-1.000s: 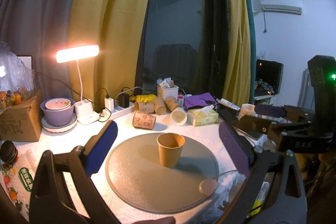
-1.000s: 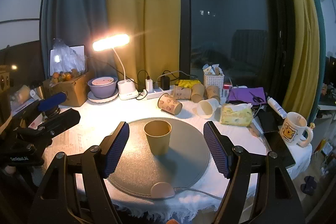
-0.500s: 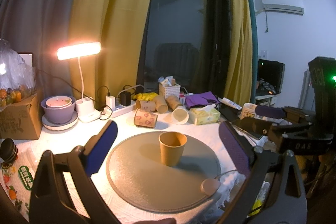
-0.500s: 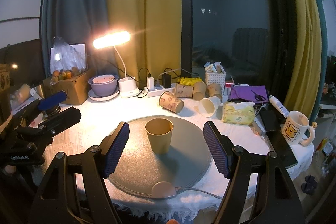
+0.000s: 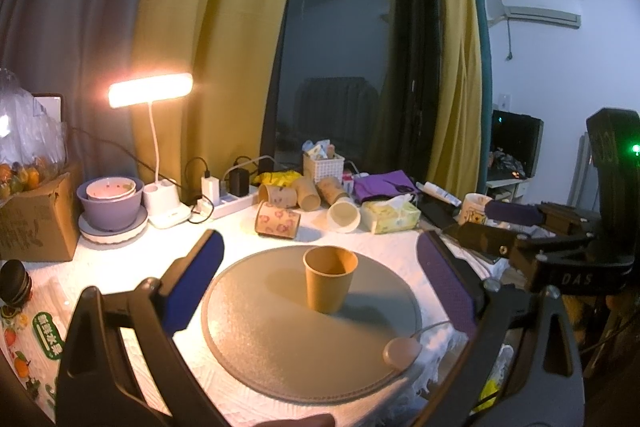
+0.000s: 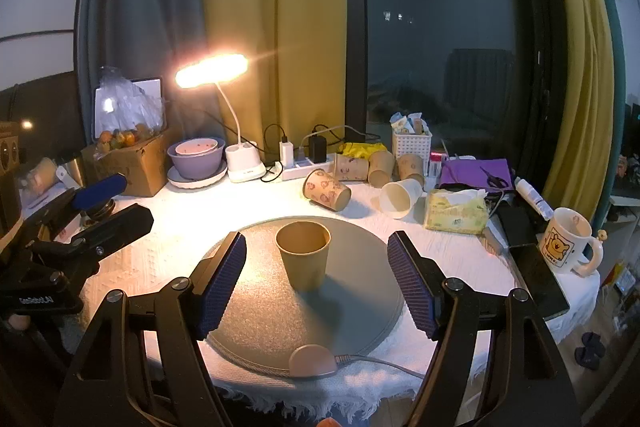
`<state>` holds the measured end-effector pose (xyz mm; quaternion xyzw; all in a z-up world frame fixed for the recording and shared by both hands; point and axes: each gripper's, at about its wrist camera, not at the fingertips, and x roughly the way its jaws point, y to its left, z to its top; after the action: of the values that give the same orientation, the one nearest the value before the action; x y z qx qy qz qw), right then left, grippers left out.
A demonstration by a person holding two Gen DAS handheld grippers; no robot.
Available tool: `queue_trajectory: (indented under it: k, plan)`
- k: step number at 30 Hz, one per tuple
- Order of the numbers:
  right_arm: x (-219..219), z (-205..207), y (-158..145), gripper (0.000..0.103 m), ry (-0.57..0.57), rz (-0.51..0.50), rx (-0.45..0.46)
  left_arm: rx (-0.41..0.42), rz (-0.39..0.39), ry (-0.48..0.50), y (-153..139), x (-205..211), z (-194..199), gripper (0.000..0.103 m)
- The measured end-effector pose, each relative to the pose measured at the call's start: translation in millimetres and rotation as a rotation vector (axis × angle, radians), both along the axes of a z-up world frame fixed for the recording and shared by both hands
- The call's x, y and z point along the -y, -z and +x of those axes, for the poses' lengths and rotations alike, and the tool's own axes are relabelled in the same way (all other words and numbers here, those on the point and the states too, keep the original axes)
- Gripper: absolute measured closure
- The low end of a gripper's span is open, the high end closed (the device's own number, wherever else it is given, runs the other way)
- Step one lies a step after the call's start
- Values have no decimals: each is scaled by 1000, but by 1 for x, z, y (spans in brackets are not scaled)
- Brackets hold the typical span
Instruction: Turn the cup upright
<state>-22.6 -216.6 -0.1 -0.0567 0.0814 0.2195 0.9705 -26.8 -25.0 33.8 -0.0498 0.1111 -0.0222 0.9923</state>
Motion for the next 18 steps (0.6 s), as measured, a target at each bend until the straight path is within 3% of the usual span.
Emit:
queue_trajectory:
  k: [18]
  plan:
    - [-2, 1, 3, 27, 0, -1, -5, -12, -6, -9, 5, -1, 1, 5]
